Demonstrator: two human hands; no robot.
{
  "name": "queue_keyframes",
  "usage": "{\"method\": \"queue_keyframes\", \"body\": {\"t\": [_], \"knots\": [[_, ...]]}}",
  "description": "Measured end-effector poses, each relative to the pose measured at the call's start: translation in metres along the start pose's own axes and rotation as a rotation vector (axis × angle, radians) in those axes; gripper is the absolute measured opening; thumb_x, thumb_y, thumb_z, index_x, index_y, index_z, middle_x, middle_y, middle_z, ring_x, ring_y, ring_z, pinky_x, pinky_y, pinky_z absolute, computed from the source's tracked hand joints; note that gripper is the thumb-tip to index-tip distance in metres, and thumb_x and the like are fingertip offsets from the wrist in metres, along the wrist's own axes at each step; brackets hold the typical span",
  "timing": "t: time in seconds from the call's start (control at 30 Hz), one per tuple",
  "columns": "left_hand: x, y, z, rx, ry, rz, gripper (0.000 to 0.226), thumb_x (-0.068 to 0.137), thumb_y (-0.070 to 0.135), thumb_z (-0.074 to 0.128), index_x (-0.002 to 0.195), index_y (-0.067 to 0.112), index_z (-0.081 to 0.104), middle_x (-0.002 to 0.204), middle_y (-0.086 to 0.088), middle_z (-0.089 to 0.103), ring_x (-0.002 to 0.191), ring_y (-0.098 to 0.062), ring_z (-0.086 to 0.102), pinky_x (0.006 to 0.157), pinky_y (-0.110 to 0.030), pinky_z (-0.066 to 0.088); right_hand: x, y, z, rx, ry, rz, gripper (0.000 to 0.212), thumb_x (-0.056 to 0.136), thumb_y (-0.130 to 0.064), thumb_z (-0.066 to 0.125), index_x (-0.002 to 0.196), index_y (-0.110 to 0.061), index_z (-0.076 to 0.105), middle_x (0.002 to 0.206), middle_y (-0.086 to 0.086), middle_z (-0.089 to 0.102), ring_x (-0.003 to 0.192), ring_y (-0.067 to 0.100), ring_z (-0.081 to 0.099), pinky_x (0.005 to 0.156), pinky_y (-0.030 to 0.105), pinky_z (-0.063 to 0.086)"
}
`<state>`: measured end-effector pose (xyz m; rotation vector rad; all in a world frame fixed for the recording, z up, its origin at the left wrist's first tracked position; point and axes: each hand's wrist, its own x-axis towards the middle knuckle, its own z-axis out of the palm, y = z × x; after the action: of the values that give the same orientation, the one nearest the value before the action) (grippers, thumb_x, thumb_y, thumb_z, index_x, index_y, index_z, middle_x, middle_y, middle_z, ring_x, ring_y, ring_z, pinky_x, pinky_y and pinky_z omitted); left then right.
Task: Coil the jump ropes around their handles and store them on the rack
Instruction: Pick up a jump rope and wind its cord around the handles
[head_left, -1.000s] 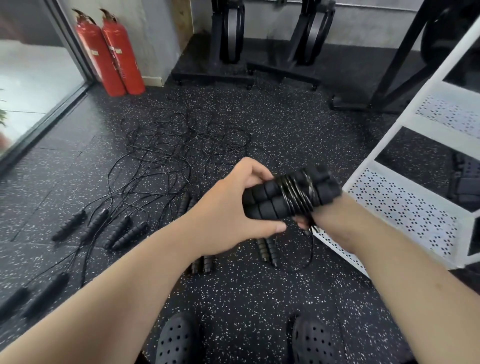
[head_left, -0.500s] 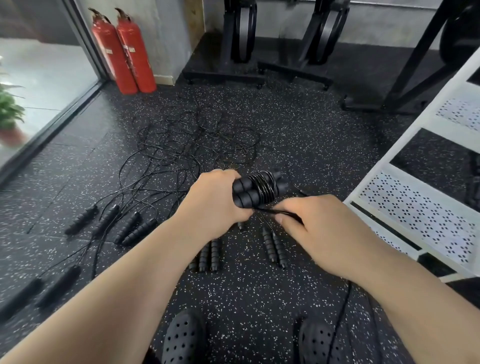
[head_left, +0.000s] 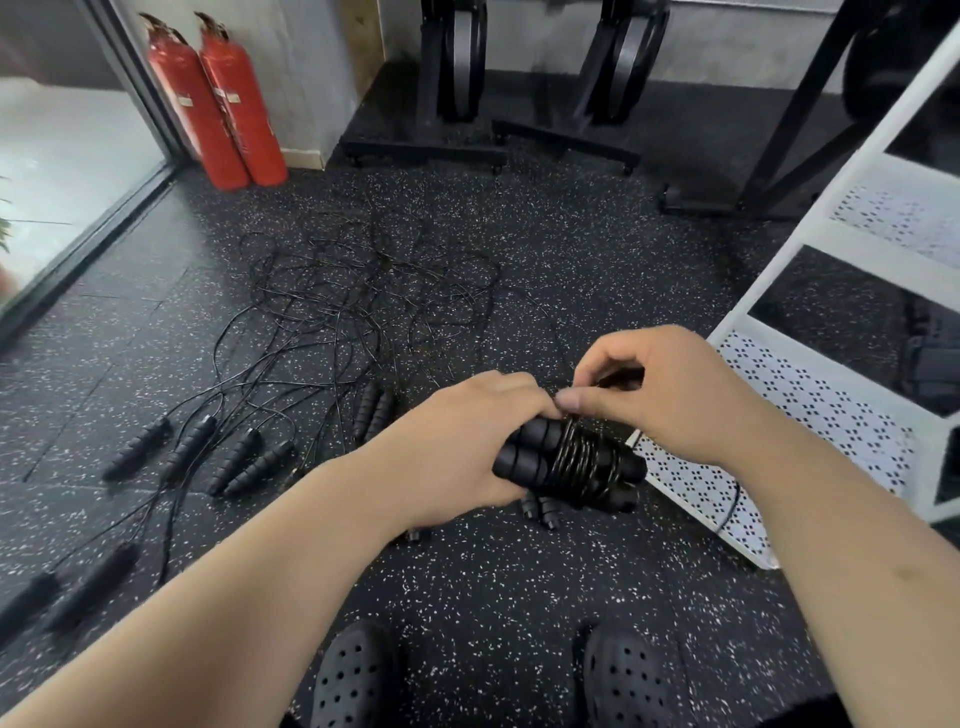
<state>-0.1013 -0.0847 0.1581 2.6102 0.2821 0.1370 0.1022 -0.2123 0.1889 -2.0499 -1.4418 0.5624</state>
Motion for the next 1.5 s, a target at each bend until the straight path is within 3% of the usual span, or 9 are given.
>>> {"method": "queue_keyframes", "body": {"t": [0.33, 0.53, 0.63, 0.73, 0.83, 1.0, 1.17, 1.27, 1.5], "knots": [[-0.007, 0.013, -0.01, -0.318, 0.016, -0.068, 0.054, 0.073, 0.029, 0.096, 0.117, 0.031, 0.065, 0.106, 0.017, 0.06, 0.101, -0.005, 0.06, 0.087, -0.021, 0.047, -0.001, 0.01, 0.008, 0.355, -0.05, 0.066, 0.024, 0.086, -0.043, 0.083, 0.087, -0.019, 0.079, 0.082, 0.0, 0.078, 0.072, 0.006, 0.067, 0.072, 0.02, 0.052], [-0.013, 0.014, -0.011, -0.388, 0.007, -0.12, 0.055, 0.072, 0.033, 0.097, 0.117, 0.038, 0.065, 0.105, 0.017, 0.065, 0.098, -0.005, 0.063, 0.083, -0.02, 0.049, -0.001, 0.012, 0.014, 0.516, -0.264, 0.257, 0.043, 0.094, -0.048, 0.074, 0.1, -0.006, 0.074, 0.087, 0.006, 0.075, 0.076, 0.018, 0.068, 0.071, 0.029, 0.055], [-0.014, 0.017, -0.017, -0.464, 0.057, -0.19, 0.055, 0.075, 0.039, 0.095, 0.119, 0.043, 0.061, 0.107, 0.021, 0.069, 0.097, 0.0, 0.066, 0.08, -0.01, 0.047, 0.0, 0.009, 0.022, 0.718, -0.209, 0.338, 0.026, 0.101, -0.032, 0.069, 0.102, -0.007, 0.075, 0.089, 0.002, 0.075, 0.082, 0.019, 0.068, 0.079, 0.031, 0.057], [-0.012, 0.018, -0.018, -0.503, 0.137, -0.282, 0.057, 0.078, 0.045, 0.092, 0.12, 0.045, 0.052, 0.109, 0.024, 0.068, 0.097, 0.005, 0.066, 0.08, -0.012, 0.051, -0.005, -0.001, 0.035, 0.419, -0.145, 0.426, 0.028, 0.108, -0.005, 0.052, 0.091, -0.006, 0.074, 0.078, 0.001, 0.068, 0.071, 0.011, 0.057, 0.084, 0.028, 0.051], [-0.009, 0.011, -0.017, -0.457, 0.217, -0.385, 0.058, 0.082, 0.051, 0.087, 0.121, 0.04, 0.045, 0.109, 0.021, 0.067, 0.094, 0.002, 0.065, 0.084, -0.02, 0.053, -0.003, -0.009, 0.052, 0.257, -0.106, 0.402, 0.049, 0.11, -0.016, 0.047, 0.063, -0.019, 0.063, 0.059, -0.002, 0.057, 0.056, 0.012, 0.048, 0.069, 0.034, 0.044], [-0.007, -0.011, -0.018, -0.313, 0.384, -0.497, 0.06, 0.077, 0.056, 0.09, 0.114, 0.036, 0.048, 0.1, 0.019, 0.067, 0.088, 0.005, 0.062, 0.07, -0.011, 0.047, -0.007, -0.021, 0.071, 0.143, -0.194, 0.195, 0.036, 0.114, -0.042, 0.042, 0.097, -0.029, 0.07, 0.061, -0.008, 0.063, 0.05, 0.009, 0.054, 0.057, 0.034, 0.047], [-0.008, -0.025, -0.019, -0.227, 0.288, -0.59, 0.06, 0.078, 0.056, 0.09, 0.113, 0.03, 0.049, 0.099, 0.014, 0.065, 0.084, -0.002, 0.062, 0.065, -0.023, 0.046, -0.022, -0.033, 0.068, -0.231, -0.122, 0.031, 0.022, 0.109, -0.044, 0.051, 0.125, -0.037, 0.065, 0.101, -0.012, 0.074, 0.087, 0.01, 0.07, 0.082, 0.042, 0.06], [-0.007, -0.027, -0.018, -0.174, 0.157, -0.606, 0.055, 0.085, 0.067, 0.077, 0.114, 0.029, 0.048, 0.094, 0.012, 0.066, 0.079, -0.006, 0.064, 0.062, -0.026, 0.047, -0.024, -0.038, 0.054, -0.387, -0.06, -0.047, 0.025, 0.11, -0.041, 0.048, 0.128, -0.04, 0.066, 0.108, -0.017, 0.069, 0.096, 0.009, 0.065, 0.085, 0.04, 0.058], [-0.002, -0.021, -0.004, -0.047, 0.031, -0.536, 0.047, 0.097, 0.074, 0.051, 0.109, 0.029, 0.043, 0.104, 0.003, 0.062, 0.094, -0.02, 0.062, 0.087, -0.045, 0.055, -0.026, -0.045, 0.036, -0.517, -0.052, -0.142, 0.034, 0.108, -0.048, 0.039, 0.121, -0.041, 0.07, 0.097, -0.017, 0.058, 0.088, 0.006, 0.057, 0.075, 0.031, 0.049]]}}
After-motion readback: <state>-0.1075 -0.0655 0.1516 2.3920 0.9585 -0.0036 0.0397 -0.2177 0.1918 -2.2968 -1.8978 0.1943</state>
